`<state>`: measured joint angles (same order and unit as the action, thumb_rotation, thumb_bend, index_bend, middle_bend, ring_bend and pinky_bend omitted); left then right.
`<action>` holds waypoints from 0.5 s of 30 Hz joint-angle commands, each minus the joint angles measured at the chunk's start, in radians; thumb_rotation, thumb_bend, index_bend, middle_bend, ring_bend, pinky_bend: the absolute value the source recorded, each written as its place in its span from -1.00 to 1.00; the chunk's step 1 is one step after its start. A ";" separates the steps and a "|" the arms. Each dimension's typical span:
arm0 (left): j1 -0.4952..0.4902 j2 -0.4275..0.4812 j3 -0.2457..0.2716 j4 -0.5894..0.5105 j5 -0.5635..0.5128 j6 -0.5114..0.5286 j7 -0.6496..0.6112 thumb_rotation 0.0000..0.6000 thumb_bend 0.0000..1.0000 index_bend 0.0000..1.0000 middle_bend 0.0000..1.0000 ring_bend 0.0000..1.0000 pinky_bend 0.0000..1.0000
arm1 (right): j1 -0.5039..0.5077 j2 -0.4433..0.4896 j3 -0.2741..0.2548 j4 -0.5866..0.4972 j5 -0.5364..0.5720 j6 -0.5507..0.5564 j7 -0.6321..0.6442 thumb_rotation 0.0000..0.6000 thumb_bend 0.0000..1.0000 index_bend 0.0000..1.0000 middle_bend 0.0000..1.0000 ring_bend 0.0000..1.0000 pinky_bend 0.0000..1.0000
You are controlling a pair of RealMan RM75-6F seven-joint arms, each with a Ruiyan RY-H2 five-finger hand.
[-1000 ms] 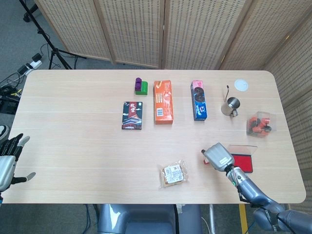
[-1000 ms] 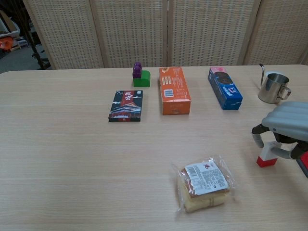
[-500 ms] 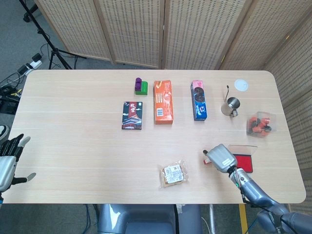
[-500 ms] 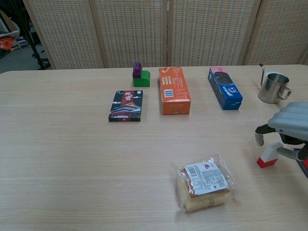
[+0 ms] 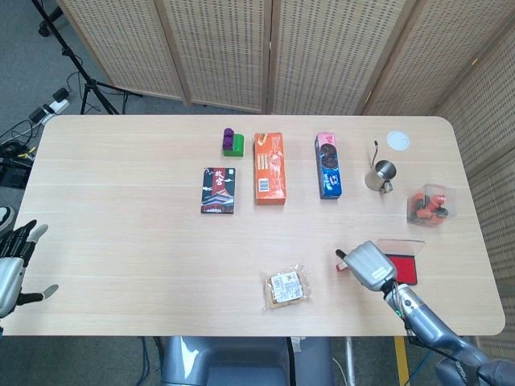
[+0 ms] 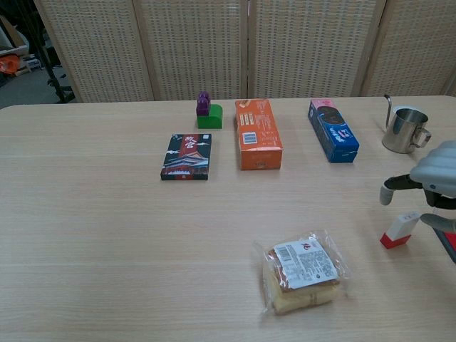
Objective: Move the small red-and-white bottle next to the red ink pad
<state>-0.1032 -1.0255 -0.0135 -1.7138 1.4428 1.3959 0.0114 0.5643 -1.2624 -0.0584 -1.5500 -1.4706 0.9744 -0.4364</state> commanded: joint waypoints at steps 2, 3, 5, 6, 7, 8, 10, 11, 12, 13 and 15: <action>0.010 -0.001 -0.002 0.007 0.013 0.026 -0.001 1.00 -1.00 -1.00 -1.00 -1.00 -1.00 | -0.079 0.112 -0.033 -0.096 -0.131 0.186 0.117 1.00 -0.14 -0.50 0.56 0.68 0.98; 0.011 -0.003 -0.002 0.009 0.014 0.029 0.002 1.00 -1.00 -1.00 -1.00 -1.00 -1.00 | -0.094 0.124 -0.036 -0.100 -0.148 0.222 0.145 1.00 -0.24 -0.52 0.43 0.55 0.90; 0.012 -0.005 0.000 0.008 0.019 0.031 0.001 1.00 -1.00 -1.00 -1.00 -1.00 -1.00 | -0.137 0.158 -0.050 -0.095 -0.189 0.310 0.202 1.00 -0.45 -0.58 0.17 0.25 0.63; 0.012 -0.004 0.000 0.008 0.021 0.033 -0.001 1.00 -1.00 -1.00 -1.00 -1.00 -1.00 | -0.158 0.175 -0.062 -0.089 -0.211 0.348 0.231 1.00 -0.65 -0.62 -0.07 -0.05 0.35; 0.013 -0.004 0.000 0.009 0.022 0.036 -0.003 1.00 -1.00 -1.00 -1.00 -1.00 -1.00 | -0.178 0.187 -0.069 -0.082 -0.227 0.382 0.260 1.00 -0.77 -0.66 -0.26 -0.29 0.13; 0.015 -0.003 -0.001 0.009 0.023 0.040 -0.005 1.00 -1.00 -1.00 -1.00 -1.00 -1.00 | -0.199 0.194 -0.073 -0.074 -0.237 0.421 0.294 1.00 -0.91 -0.71 -0.55 -0.64 -0.19; 0.018 -0.002 -0.001 0.009 0.028 0.047 -0.009 1.00 -1.00 -1.00 -1.00 -1.00 -1.00 | -0.246 0.199 -0.075 -0.056 -0.250 0.508 0.364 1.00 -1.00 -0.77 -0.89 -0.96 -0.60; 0.019 -0.004 -0.001 0.011 0.029 0.050 -0.007 1.00 -1.00 -1.00 -1.00 -1.00 -1.00 | -0.266 0.194 -0.069 -0.045 -0.253 0.547 0.388 1.00 -1.00 -0.78 -0.98 -1.00 -0.74; 0.020 -0.007 -0.002 0.013 0.030 0.054 -0.001 1.00 -1.00 -1.00 -1.00 -1.00 -1.00 | -0.284 0.187 -0.062 -0.035 -0.254 0.584 0.407 1.00 -1.00 -0.78 -1.00 -1.00 -0.84; 0.020 -0.010 -0.002 0.017 0.030 0.055 0.006 1.00 -1.00 -1.00 -1.00 -1.00 -1.00 | -0.312 0.175 -0.049 -0.031 -0.244 0.635 0.429 1.00 -1.00 -0.79 -1.00 -1.00 -0.88; 0.021 -0.017 -0.002 0.021 0.030 0.057 0.011 1.00 -1.00 -1.00 -1.00 -1.00 -1.00 | -0.342 0.149 -0.031 -0.016 -0.234 0.685 0.456 1.00 -1.00 -0.84 -1.00 -1.00 -0.93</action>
<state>-0.0825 -1.0409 -0.0156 -1.6944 1.4726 1.4516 0.0211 0.2877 -1.0977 -0.1071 -1.5926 -1.6975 1.5756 -0.0465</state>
